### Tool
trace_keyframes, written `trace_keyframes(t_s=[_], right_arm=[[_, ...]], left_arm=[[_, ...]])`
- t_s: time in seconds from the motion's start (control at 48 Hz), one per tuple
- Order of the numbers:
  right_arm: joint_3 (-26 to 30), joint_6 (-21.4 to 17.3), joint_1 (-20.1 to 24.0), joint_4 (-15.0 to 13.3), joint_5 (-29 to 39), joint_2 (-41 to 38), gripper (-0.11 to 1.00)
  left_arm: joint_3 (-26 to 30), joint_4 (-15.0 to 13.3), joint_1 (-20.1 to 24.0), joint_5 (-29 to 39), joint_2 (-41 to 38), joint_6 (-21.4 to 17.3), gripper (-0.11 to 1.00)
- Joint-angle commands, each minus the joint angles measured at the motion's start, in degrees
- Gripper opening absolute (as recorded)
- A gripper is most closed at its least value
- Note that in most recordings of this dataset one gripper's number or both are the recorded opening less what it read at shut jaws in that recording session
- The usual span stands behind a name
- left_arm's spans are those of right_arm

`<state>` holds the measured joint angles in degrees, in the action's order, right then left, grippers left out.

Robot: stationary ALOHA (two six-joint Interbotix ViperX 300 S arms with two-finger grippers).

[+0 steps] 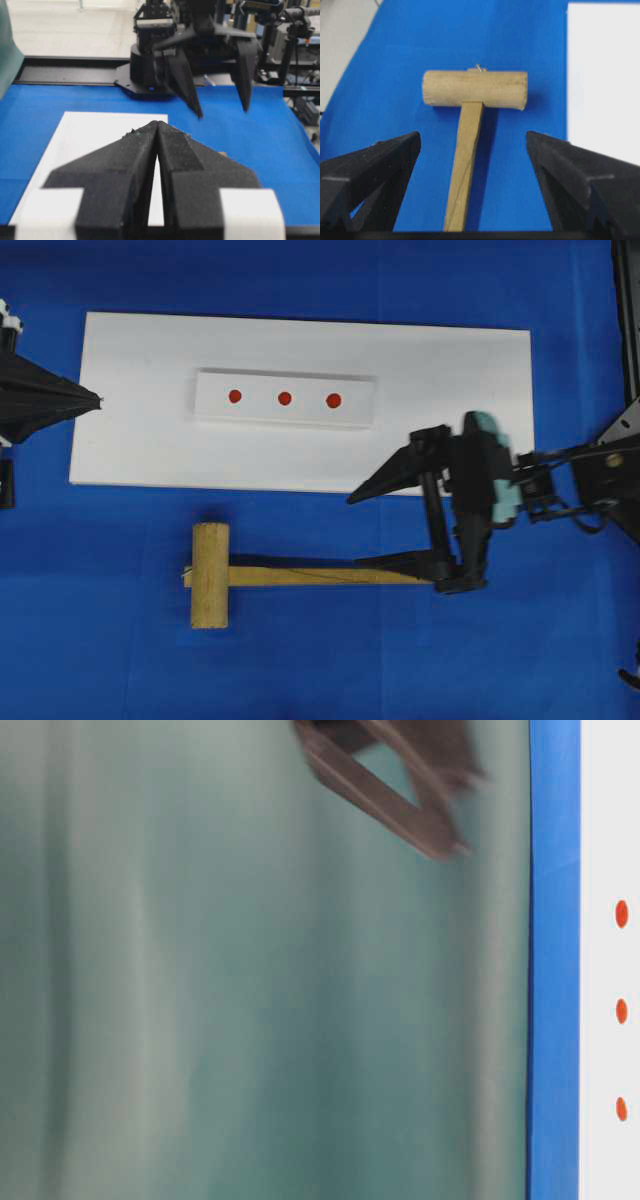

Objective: Hit the mark with a hammer.
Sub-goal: 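Move the right gripper down to the wooden mallet's handle, then close the right gripper on the mallet handle near its end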

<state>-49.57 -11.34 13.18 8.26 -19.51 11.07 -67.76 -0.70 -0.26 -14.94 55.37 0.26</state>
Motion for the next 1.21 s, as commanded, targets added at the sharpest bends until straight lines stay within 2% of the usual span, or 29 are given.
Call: trace_keyframes(t_s=[0.0,0.125,0.459,0.709,0.98,1.105,1.189], right_arm=[[2.3,0.1,0.9,1.3,-3.1,-3.7,0.85],[4.9,0.3,1.9,3.3,-6.2,-10.1,0.86],[11.3,0.5,3.6,7.8,-8.5,-24.3,0.86],[14.1,0.5,5.4,9.1,-10.4,-29.4,0.86],[15.1,0.5,5.9,11.9,-10.5,-32.5,0.86],[14.9,0.8,5.9,12.1,-10.5,-32.5,0.81],[14.9,1.1,5.9,12.1,-10.3,-32.5,0.65]], left_arm=[[0.8,-0.1,-0.2,-0.3,-0.4,0.1,0.0],[0.8,-0.1,-0.2,-0.3,-0.4,0.1,0.0],[0.4,-0.1,-0.2,-0.3,-0.4,0.1,0.0],[0.3,-0.1,0.0,-0.3,-0.5,0.1,0.0],[0.1,-0.1,0.1,-0.3,-0.4,0.1,0.0],[0.0,-0.1,0.0,-0.3,-0.5,0.1,0.0],[0.0,-0.1,0.0,-0.3,-0.5,0.1,0.0]])
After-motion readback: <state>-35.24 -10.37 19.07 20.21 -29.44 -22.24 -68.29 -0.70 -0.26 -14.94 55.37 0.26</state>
